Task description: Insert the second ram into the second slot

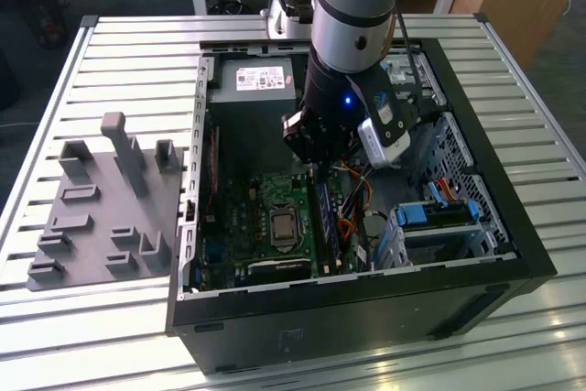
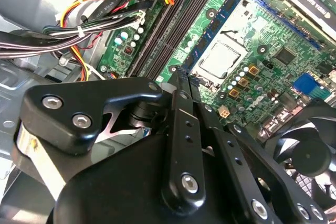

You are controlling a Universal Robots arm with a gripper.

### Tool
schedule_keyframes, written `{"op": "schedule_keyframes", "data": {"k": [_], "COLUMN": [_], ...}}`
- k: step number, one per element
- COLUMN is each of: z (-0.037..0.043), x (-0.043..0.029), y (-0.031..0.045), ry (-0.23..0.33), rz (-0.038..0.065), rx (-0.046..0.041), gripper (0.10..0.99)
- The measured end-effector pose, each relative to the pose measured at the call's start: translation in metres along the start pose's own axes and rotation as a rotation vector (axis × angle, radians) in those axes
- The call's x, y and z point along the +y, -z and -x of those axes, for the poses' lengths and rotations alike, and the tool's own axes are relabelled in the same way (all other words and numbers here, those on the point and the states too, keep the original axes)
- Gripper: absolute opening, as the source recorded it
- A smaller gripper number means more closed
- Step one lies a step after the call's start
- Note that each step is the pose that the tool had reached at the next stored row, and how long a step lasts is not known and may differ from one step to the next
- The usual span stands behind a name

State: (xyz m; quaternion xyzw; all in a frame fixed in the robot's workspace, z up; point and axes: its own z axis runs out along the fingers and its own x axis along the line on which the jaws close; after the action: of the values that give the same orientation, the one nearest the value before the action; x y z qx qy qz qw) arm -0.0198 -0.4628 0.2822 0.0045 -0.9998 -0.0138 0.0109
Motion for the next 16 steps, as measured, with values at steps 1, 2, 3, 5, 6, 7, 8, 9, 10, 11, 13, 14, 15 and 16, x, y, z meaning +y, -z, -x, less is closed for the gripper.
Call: {"op": "schedule_keyframes", "data": {"k": [1, 2, 3, 5, 6, 7, 8, 9, 10, 11, 13, 14, 15, 16], "z": [0.0000, 0.0005, 0.0009, 0.0019, 0.0019, 0.0019, 0.0020, 0.0021, 0.0021, 0.0022, 0.0022, 0.0022, 0.0022, 0.0022], "x": [0.0000, 0.0000, 0.0000, -0.0001, -0.0001, -0.0002, -0.0003, -0.0003, -0.0004, -0.0008, -0.0019, -0.0023, -0.0026, -0.0027], "y": [-0.0001, -0.0006, -0.0011, -0.0028, -0.0043, -0.0061, -0.0079, -0.0097, -0.0114, -0.0127, -0.0143, -0.0147, -0.0149, -0.0150], "ry": [0.000, 0.000, 0.000, 0.000, -0.001, -0.002, -0.003, -0.005, -0.006, -0.006, -0.006, -0.006, -0.006, -0.006], "rz": [0.000, 0.001, 0.002, 0.003, 0.004, 0.004, 0.005, 0.005, 0.004, 0.005, 0.005, 0.005, 0.005, 0.005], "rx": [0.0004, 0.0016, 0.0036, 0.0059, 0.0059, 0.0060, 0.0059, 0.0059, 0.0059, 0.0059, 0.0059, 0.0059, 0.0058, 0.0058], "gripper": [0.122, 0.122, 0.122, 0.122, 0.122, 0.122, 0.122, 0.122, 0.122, 0.122, 0.122, 0.122, 0.122, 0.122]}}
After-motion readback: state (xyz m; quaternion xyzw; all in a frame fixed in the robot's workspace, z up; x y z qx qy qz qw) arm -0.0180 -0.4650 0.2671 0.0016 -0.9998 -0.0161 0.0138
